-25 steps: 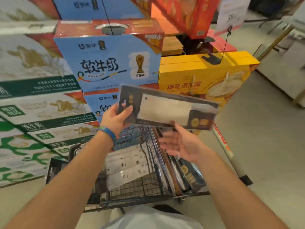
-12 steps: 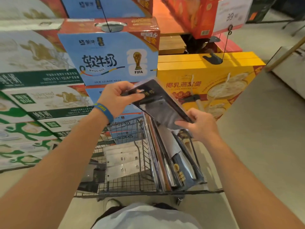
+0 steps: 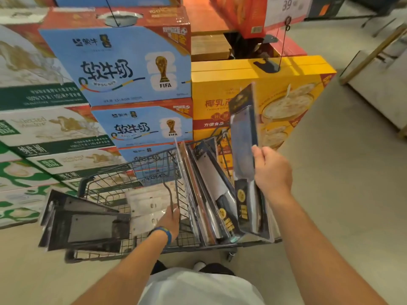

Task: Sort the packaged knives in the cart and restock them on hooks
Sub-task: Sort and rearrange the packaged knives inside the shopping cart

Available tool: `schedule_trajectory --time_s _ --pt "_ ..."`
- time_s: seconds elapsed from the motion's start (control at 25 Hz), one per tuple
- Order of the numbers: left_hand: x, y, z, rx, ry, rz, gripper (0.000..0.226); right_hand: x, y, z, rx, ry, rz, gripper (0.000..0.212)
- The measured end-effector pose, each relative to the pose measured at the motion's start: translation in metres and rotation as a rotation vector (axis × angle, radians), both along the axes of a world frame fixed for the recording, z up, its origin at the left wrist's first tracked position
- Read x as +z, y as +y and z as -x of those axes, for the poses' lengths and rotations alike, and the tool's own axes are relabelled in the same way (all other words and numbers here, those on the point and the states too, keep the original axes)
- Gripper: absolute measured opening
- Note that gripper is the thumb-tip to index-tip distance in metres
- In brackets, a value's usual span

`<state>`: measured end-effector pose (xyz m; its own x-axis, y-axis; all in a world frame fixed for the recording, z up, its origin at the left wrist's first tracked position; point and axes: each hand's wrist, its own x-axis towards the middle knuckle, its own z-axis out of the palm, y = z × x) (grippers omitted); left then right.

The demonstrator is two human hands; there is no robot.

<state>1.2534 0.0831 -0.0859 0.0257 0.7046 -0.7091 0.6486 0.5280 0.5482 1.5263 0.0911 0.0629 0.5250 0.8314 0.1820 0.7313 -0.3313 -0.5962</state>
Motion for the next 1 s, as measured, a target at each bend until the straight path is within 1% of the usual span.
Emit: schedule_trajectory --time_s 0.08,0.16,0.24,0.28,0.36,0.48,0.52,0.6,0.68,0.76,0.84,0.92,1.0 --pt "-0.003 0.000 0.000 -0.012 0.033 -0.012 0.048 -0.022 0.007 0.017 0.119 -0.011 0.152 0.044" --pt "0.003 0.005 0.001 -0.049 0.061 0.025 0.049 -0.053 0.012 0.036 0.185 -0.036 0.360 0.040" --pt "0.008 0.005 0.003 -0.049 0.034 0.053 0.049 -0.078 0.016 0.046 0.164 -0.034 0.530 0.042" --pt "0.010 0.004 0.003 -0.034 0.018 0.059 0.048 -0.084 0.018 0.046 0.143 -0.028 0.560 0.044" --pt "0.012 0.003 0.002 -0.029 0.004 0.048 0.045 -0.086 0.026 0.042 0.129 -0.065 0.546 0.044" --pt "0.010 0.001 0.000 -0.042 0.019 0.022 0.041 -0.082 0.038 0.039 0.096 -0.129 0.422 0.042" --pt "0.009 0.001 -0.001 -0.027 0.022 -0.001 0.041 -0.082 0.042 0.041 0.103 -0.137 0.422 0.042" --pt "0.012 0.000 -0.001 -0.005 0.009 -0.012 0.043 -0.088 0.048 0.049 0.169 -0.147 0.501 0.041" --pt "0.018 0.003 -0.001 -0.048 -0.005 0.080 0.045 -0.095 0.052 0.050 0.175 -0.107 0.574 0.041" --pt "0.021 0.005 0.001 -0.116 0.033 0.131 0.048 -0.099 0.059 0.048 0.161 -0.086 0.559 0.039" --pt "0.019 0.002 0.001 -0.080 0.055 0.066 0.049 -0.103 0.062 0.046 0.145 -0.129 0.489 0.030" --pt "0.015 0.000 0.000 -0.069 0.072 -0.003 0.047 -0.106 0.059 0.047 0.075 -0.145 0.390 0.021" --pt "0.012 0.003 0.002 -0.089 0.038 0.015 0.048 -0.109 0.055 0.049 0.026 -0.112 0.388 0.016"
